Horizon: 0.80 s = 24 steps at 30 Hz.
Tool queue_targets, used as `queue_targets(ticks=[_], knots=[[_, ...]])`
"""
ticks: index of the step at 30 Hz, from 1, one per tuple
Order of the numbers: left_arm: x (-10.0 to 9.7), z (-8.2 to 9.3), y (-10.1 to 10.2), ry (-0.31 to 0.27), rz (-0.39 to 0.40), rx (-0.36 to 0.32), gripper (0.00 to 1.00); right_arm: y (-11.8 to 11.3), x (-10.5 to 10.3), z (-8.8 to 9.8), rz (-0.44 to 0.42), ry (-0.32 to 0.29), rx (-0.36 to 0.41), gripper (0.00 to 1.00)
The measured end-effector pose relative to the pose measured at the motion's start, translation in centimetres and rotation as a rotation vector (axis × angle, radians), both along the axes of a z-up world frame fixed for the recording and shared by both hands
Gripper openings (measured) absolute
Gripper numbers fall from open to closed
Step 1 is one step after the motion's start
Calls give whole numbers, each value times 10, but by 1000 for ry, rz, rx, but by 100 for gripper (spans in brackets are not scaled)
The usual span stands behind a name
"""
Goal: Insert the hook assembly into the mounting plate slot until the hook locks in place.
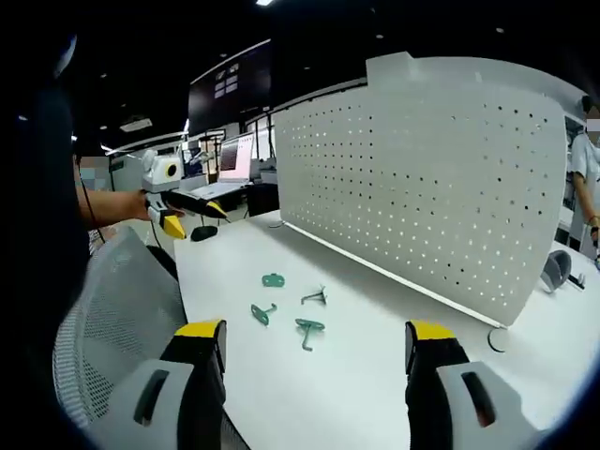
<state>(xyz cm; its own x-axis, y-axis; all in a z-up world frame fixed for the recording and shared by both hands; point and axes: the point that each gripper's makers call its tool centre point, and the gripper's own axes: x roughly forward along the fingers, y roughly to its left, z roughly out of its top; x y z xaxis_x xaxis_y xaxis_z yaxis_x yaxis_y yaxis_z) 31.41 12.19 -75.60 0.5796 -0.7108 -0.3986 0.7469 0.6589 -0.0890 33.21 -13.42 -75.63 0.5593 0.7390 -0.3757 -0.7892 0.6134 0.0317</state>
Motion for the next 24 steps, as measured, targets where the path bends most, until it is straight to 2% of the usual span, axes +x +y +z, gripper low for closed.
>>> queue_targets(ticks=[24], knots=[[3,0,-8,10,-31,21,72,-4,-1,-6,-22,9,25,76]])
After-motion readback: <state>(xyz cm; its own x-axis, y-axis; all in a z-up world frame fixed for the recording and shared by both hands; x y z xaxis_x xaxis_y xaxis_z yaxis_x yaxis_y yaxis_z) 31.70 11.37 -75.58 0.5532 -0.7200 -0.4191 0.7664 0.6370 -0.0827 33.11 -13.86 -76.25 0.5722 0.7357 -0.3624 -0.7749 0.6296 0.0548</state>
